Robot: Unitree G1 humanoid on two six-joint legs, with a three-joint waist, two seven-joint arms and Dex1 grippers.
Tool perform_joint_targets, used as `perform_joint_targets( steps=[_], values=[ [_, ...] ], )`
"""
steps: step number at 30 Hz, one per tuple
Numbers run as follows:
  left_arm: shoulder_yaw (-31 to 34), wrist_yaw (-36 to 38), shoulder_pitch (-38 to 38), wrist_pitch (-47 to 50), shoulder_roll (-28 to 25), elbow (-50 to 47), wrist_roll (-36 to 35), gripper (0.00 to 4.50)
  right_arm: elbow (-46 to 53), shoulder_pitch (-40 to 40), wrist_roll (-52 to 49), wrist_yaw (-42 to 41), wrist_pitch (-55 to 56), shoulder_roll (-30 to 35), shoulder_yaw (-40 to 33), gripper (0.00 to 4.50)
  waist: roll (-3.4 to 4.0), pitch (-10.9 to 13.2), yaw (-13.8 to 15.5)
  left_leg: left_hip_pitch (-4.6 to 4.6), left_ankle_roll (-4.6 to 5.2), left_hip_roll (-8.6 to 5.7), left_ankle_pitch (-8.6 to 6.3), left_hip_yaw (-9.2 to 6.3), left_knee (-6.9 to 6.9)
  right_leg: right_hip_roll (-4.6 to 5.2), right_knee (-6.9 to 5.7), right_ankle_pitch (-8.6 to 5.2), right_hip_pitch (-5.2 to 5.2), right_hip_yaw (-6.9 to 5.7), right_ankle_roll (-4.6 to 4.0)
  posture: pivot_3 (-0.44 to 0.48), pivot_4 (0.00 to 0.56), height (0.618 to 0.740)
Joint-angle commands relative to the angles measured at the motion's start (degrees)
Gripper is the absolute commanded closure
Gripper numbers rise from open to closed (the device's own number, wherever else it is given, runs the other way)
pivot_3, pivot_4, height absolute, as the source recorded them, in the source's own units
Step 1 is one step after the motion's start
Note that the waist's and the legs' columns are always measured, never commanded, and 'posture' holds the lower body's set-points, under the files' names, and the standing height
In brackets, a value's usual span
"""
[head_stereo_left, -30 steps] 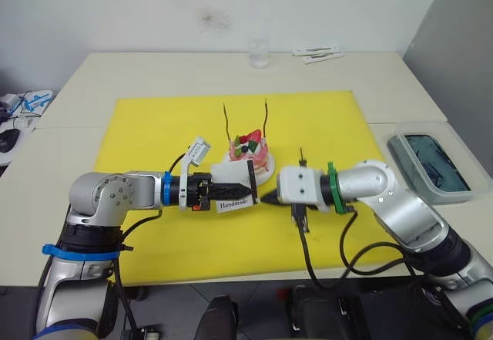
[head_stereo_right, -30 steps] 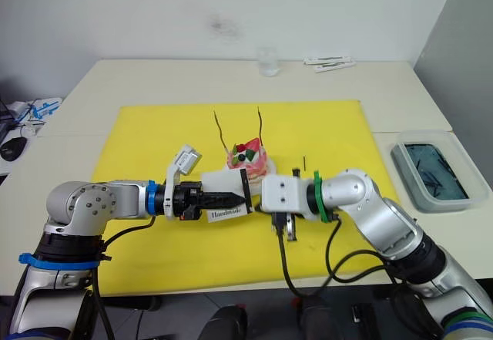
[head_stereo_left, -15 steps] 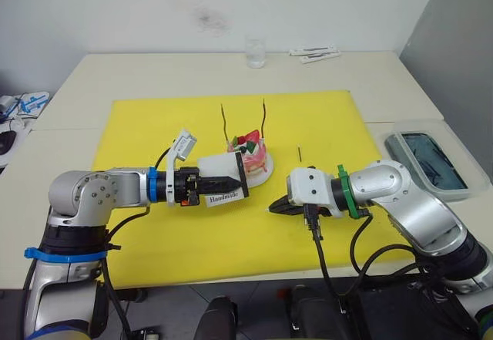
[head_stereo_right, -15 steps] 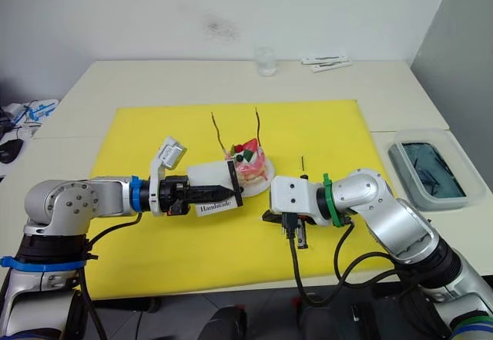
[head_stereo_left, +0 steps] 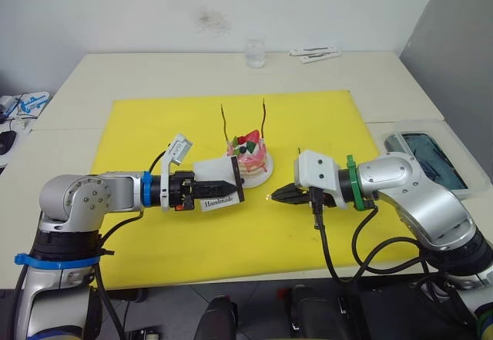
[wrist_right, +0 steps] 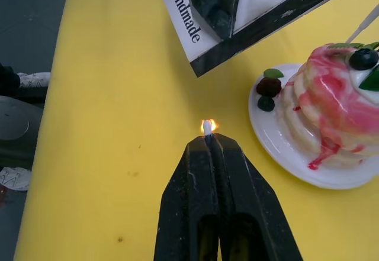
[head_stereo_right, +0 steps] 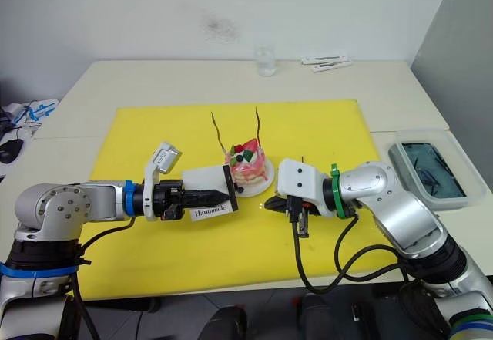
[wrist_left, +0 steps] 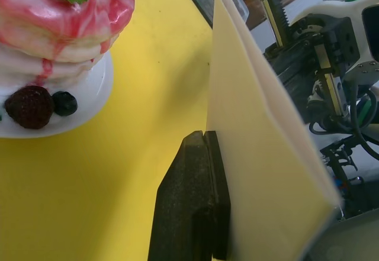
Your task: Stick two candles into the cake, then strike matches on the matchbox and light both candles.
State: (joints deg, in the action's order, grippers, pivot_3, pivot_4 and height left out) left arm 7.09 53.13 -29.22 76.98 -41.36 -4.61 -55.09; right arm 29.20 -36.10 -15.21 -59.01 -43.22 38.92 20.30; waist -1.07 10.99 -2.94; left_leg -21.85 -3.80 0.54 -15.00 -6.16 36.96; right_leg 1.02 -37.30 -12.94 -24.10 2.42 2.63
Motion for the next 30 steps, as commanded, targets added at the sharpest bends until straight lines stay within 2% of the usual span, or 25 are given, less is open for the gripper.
perform_joint_targets(
  steps=[1, 13, 19, 30],
  values=[
    [0.82, 0.78, 0.97, -1.16, -1.58, -2.43, -0.38, 4.5, 1.82, -1.93, -1.64, 1.12, -0.65, -0.87, -2.29, 4.46, 0.0, 0.0, -0.02, 0.0, 0.0, 0.0, 0.0, 0.0, 0.0, 0.0, 0.0, 0.0, 0.0, 0.0, 0.0, 0.0, 0.15, 0.74],
    [0.6, 1.61, 6.15, -3.84, -4.37, -4.92, 0.16, 4.5, 0.87, -5.11, -3.37, 3.22, -1.43, -2.82, -3.35, 4.46, 0.0, 0.0, -0.06, 0.0, 0.0, 0.01, 0.0, 0.01, -0.01, 0.0, 0.0, 0.0, -0.01, 0.0, 0.0, 0.0, 0.15, 0.74],
    [-0.08, 2.36, 9.18, -6.06, -5.21, -6.58, 1.11, 4.5, -3.91, -10.57, -4.17, 9.37, -3.41, -10.7, -4.86, 4.46, 0.01, 0.01, -0.21, 0.01, 0.0, 0.03, 0.0, 0.02, -0.02, -0.01, -0.02, 0.0, -0.03, 0.01, -0.01, 0.0, 0.15, 0.74],
    [-0.29, 2.66, 12.19, -7.88, -6.17, -7.94, 1.46, 4.5, -9.59, -14.04, -3.62, 17.04, -3.88, -17.49, -5.88, 4.46, 0.02, 0.01, -0.1, -0.02, 0.0, 0.03, 0.0, 0.02, -0.06, -0.01, 0.01, -0.01, -0.05, 0.01, -0.05, 0.0, 0.15, 0.74]
  ],
)
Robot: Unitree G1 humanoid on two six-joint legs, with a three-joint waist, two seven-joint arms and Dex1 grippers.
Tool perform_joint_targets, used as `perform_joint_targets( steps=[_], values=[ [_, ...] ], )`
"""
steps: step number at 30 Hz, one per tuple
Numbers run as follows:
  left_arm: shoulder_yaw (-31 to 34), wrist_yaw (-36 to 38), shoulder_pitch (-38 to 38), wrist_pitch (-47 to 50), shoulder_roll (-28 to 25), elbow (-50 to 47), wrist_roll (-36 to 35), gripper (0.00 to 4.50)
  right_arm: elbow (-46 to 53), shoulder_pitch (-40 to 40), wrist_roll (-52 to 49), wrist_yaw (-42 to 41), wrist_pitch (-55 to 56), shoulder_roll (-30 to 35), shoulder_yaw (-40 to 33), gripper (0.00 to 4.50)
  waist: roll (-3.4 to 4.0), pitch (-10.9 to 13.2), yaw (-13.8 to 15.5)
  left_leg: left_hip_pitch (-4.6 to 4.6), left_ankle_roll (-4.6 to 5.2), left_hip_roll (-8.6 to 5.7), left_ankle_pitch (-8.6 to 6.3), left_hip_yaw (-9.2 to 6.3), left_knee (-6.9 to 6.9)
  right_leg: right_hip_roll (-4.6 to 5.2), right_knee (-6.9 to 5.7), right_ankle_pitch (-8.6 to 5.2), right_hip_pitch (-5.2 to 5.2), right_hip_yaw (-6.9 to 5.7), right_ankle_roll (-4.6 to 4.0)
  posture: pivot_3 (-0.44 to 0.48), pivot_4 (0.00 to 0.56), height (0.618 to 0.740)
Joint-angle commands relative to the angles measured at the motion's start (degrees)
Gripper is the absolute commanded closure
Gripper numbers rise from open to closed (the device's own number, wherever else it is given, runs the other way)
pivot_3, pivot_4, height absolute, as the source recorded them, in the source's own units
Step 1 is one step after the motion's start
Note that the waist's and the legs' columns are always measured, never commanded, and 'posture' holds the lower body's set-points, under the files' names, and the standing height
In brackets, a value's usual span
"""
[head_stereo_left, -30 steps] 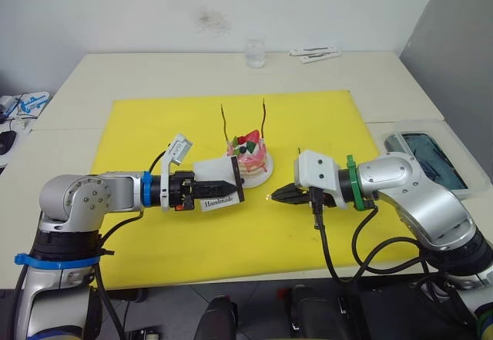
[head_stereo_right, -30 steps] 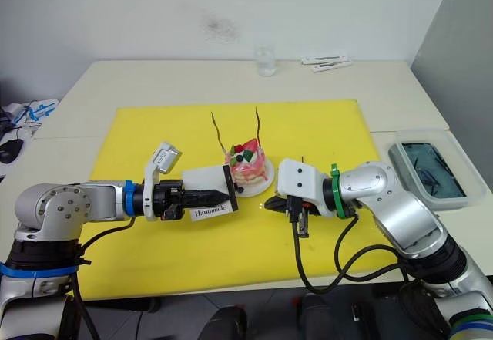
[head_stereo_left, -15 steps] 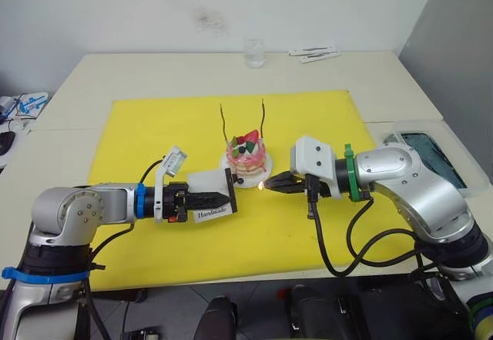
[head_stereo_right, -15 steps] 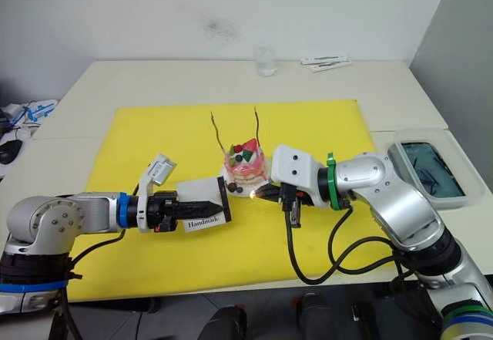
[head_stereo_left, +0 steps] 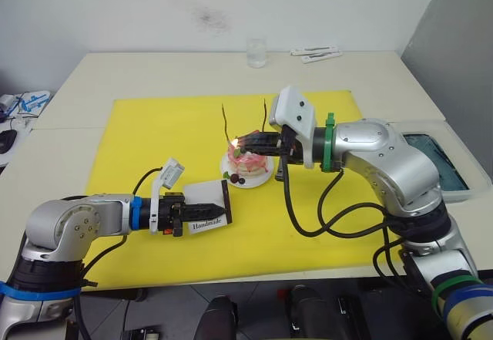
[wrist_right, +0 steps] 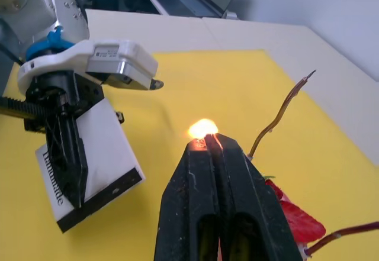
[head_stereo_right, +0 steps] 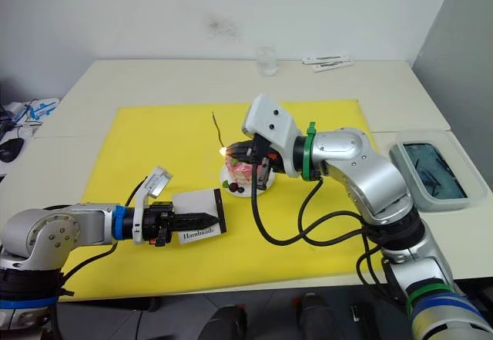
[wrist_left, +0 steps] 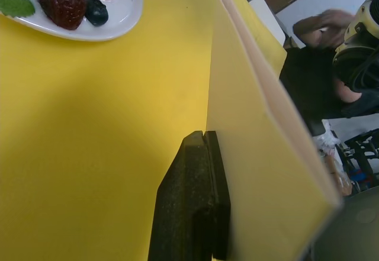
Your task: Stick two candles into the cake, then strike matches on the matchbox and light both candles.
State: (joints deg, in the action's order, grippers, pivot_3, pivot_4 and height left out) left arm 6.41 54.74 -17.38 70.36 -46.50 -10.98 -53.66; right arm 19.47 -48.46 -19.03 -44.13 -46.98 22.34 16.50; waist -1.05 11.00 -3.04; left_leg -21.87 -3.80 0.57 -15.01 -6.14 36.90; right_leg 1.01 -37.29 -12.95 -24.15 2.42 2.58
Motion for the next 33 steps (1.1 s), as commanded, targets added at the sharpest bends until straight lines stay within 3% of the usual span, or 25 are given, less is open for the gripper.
perform_joint_targets(
  steps=[1, 13, 33],
  values=[
    [0.38, 1.06, 0.43, -1.34, -1.03, -1.59, 0.06, 4.5, -0.25, -1.86, 0.23, 2.88, -0.35, -1.38, -2.14, 4.46, 0.0, 0.0, -0.01, 0.0, 0.0, 0.0, 0.0, 0.0, 0.0, 0.0, -0.01, 0.0, 0.0, 0.0, 0.0, 0.0, 0.15, 0.74],
    [-0.82, 1.97, 0.59, -2.95, -0.99, -1.08, 1.04, 4.5, -11.46, -8.1, 2.64, 10.22, 1.11, -9.01, -3.11, 4.46, 0.02, 0.01, -0.14, 0.02, 0.0, 0.0, 0.0, 0.01, 0.01, -0.02, -0.11, -0.02, -0.03, 0.01, -0.04, 0.0, 0.15, 0.74],
    [-1.04, 1.57, 0.41, -3.11, -0.29, -0.98, 0.8, 4.5, -13.99, -9.64, 3.6, 8.37, 3.9, -8.91, -1.4, 4.46, 0.03, 0.02, -0.18, 0.02, 0.01, 0.01, 0.0, 0.0, -0.04, -0.02, -0.12, -0.04, -0.06, 0.0, -0.07, 0.0, 0.15, 0.74]
  ],
)
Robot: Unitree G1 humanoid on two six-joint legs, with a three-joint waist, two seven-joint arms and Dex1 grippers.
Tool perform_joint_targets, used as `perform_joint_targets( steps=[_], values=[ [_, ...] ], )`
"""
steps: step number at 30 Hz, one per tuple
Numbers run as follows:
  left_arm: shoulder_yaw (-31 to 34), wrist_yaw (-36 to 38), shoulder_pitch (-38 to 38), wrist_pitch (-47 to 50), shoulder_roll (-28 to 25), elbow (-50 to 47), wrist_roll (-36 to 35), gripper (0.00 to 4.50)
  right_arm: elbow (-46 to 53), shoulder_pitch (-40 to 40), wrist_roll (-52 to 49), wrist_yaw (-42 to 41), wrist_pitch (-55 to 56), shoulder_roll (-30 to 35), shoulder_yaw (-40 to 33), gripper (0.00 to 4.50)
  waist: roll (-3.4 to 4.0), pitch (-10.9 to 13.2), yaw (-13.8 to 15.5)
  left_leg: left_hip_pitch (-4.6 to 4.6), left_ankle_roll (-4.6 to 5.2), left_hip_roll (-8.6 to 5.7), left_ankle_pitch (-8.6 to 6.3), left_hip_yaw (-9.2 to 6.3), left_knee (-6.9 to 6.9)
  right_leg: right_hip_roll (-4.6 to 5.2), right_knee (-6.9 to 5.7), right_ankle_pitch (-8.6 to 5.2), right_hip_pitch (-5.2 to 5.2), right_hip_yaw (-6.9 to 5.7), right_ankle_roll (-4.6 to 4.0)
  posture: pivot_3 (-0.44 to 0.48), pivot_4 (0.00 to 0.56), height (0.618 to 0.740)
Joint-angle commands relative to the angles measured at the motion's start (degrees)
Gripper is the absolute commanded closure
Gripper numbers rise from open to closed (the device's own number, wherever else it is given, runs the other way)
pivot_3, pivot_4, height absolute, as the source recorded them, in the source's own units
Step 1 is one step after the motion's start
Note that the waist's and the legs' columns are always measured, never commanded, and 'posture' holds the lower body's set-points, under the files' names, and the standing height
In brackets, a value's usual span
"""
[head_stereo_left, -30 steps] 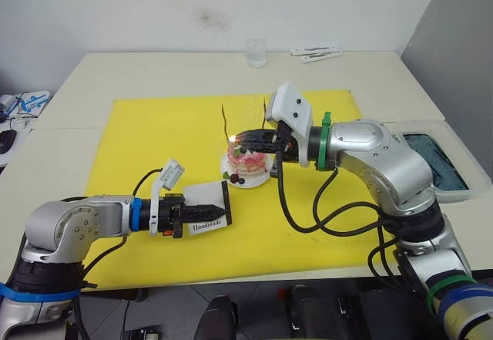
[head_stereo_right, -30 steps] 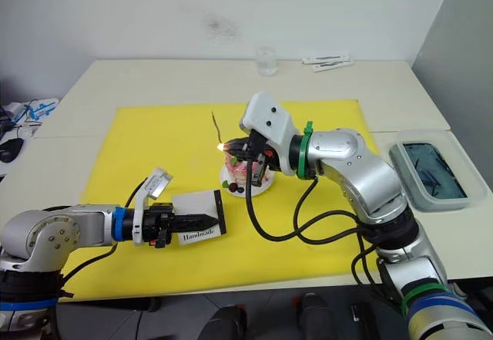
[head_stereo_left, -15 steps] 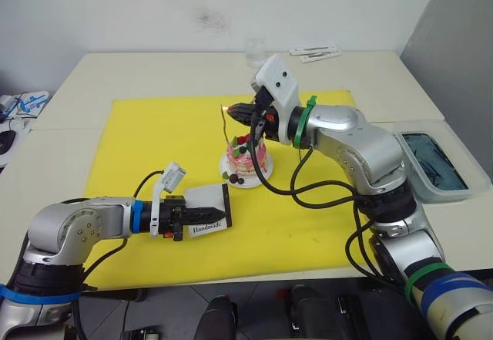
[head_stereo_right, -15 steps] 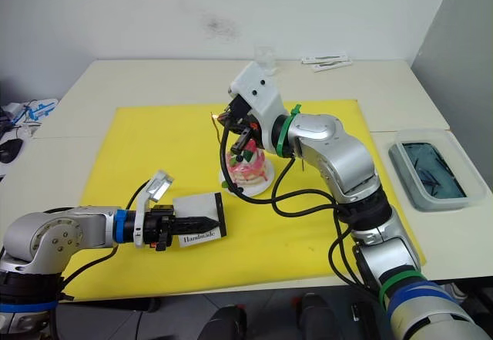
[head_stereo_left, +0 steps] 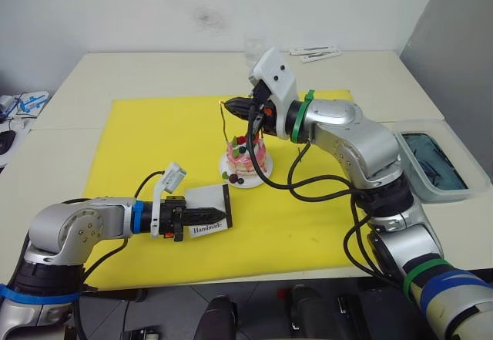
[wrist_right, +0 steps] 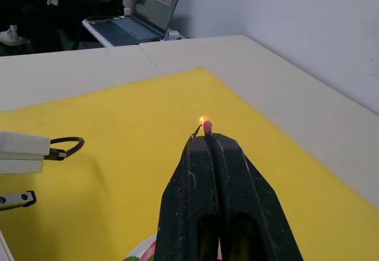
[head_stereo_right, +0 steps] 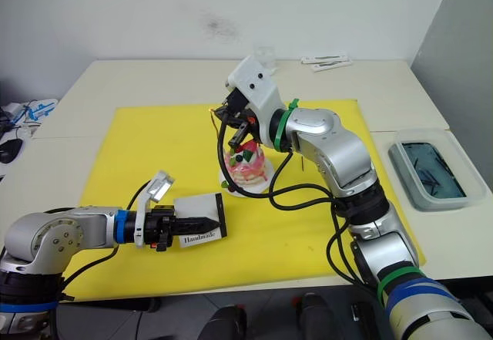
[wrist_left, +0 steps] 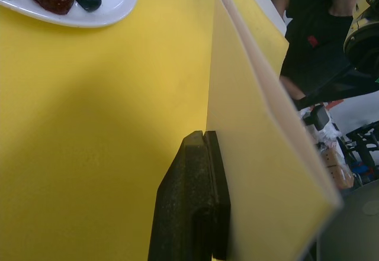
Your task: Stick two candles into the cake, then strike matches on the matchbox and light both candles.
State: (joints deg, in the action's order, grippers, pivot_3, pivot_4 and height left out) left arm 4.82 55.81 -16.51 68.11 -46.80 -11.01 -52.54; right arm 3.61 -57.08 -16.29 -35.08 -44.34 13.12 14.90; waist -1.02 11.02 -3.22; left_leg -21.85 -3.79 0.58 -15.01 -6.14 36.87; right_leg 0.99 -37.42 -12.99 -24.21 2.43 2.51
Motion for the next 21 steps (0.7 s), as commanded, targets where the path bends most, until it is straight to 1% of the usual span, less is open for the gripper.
perform_joint_targets(
  steps=[1, 21],
  values=[
    [0.51, 0.48, -0.54, -0.83, 0.07, -0.95, -0.32, 4.5, 1.94, -0.88, 1.02, -0.72, 1.38, 0.37, 0.39, 4.46, 0.0, 0.0, 0.0, 0.0, 0.0, 0.0, 0.0, 0.0, 0.0, 0.0, 0.0, 0.0, 0.0, 0.0, 0.0, 0.0, 0.15, 0.74],
    [0.96, 0.15, -0.97, -0.17, 0.34, -0.71, -0.76, 4.5, 3.03, 0.21, 2.81, -2.02, 2.44, 0.94, 1.62, 4.46, 0.0, 0.0, -0.01, 0.0, 0.0, 0.0, 0.0, -0.01, 0.0, 0.0, 0.01, -0.01, 0.0, 0.0, 0.0, 0.0, 0.15, 0.74]
  ],
)
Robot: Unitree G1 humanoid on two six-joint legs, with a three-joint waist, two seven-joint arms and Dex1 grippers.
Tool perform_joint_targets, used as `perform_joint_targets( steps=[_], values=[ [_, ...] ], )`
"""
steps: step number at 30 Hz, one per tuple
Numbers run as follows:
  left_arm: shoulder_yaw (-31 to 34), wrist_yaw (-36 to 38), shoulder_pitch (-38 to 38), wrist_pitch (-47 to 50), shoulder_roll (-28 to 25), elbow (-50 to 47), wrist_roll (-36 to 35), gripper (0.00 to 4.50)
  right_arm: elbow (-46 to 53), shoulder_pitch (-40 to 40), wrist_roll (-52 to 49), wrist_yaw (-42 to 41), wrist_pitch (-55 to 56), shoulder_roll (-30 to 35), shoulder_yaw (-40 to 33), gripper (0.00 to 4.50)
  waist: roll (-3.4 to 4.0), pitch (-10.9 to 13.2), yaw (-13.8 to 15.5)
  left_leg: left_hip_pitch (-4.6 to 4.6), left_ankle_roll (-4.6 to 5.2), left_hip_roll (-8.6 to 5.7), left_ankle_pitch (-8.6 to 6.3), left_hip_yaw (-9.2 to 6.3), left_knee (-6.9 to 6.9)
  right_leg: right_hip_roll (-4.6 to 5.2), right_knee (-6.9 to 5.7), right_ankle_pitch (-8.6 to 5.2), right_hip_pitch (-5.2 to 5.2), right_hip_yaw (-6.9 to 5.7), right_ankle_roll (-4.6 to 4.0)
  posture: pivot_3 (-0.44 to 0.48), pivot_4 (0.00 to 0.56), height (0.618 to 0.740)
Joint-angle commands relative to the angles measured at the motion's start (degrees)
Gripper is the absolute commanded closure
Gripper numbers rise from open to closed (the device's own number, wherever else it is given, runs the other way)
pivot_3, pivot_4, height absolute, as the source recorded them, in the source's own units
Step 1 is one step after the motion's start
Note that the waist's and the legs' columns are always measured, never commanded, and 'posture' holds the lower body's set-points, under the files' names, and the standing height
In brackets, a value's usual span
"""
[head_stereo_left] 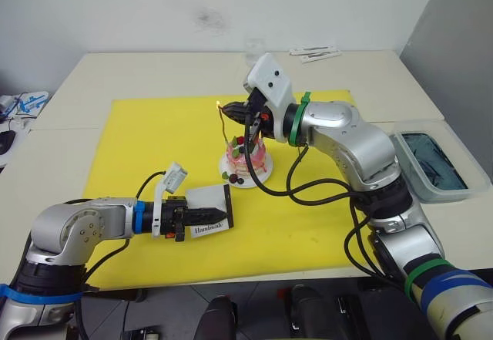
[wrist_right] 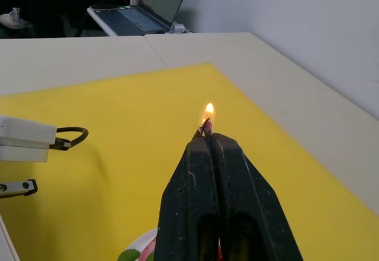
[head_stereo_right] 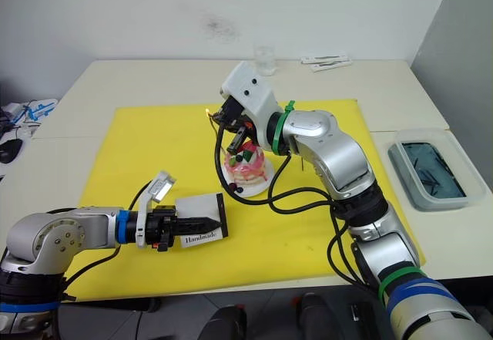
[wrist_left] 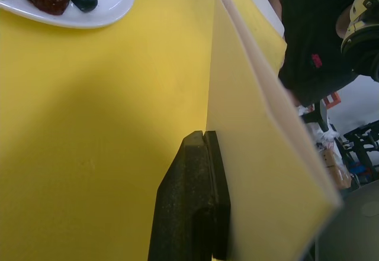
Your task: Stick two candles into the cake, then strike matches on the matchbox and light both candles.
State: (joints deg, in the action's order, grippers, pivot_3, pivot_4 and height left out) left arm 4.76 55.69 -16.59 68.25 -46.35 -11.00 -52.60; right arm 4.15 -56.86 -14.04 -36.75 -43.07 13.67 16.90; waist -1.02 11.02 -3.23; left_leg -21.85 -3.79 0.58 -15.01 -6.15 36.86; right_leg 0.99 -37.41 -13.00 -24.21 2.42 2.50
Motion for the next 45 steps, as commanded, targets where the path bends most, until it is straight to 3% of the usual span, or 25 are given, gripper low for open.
perform_joint_targets(
  steps=[1, 37, 45],
  values=[
    [1.03, 0.25, -0.9, -0.3, -0.1, -0.7, -0.71, 4.5, 2.5, 0.04, 0.62, -0.35, 1.22, 0.45, -0.36, 4.46, 0.0, 0.0, 0.0, 0.0, 0.0, 0.0, 0.0, 0.0, 0.0, 0.0, 0.0, 0.0, 0.0, 0.0, 0.0, 0.0, 0.15, 0.74],
    [0.96, 0.42, -1.91, 0.25, -0.27, -0.41, -0.92, 4.5, 4.75, 1.18, 1.42, -0.93, 0.58, 1.19, -1.3, 4.46, 0.0, 0.0, 0.0, -0.01, 0.0, 0.0, 0.0, 0.0, -0.02, 0.0, 0.03, 0.0, 0.0, 0.0, 0.0, 0.0, 0.15, 0.74],
    [1.34, 0.58, -2.75, 1.23, 0.09, 0.04, -2.03, 4.5, 12.31, 4.52, -1.2, -0.87, -4.33, 5.14, -4.1, 4.46, 0.0, 0.0, 0.0, -0.04, 0.0, 0.0, 0.0, -0.01, -0.05, 0.0, 0.1, -0.01, 0.0, -0.01, 0.0, 0.0, 0.15, 0.74]
  ],
)
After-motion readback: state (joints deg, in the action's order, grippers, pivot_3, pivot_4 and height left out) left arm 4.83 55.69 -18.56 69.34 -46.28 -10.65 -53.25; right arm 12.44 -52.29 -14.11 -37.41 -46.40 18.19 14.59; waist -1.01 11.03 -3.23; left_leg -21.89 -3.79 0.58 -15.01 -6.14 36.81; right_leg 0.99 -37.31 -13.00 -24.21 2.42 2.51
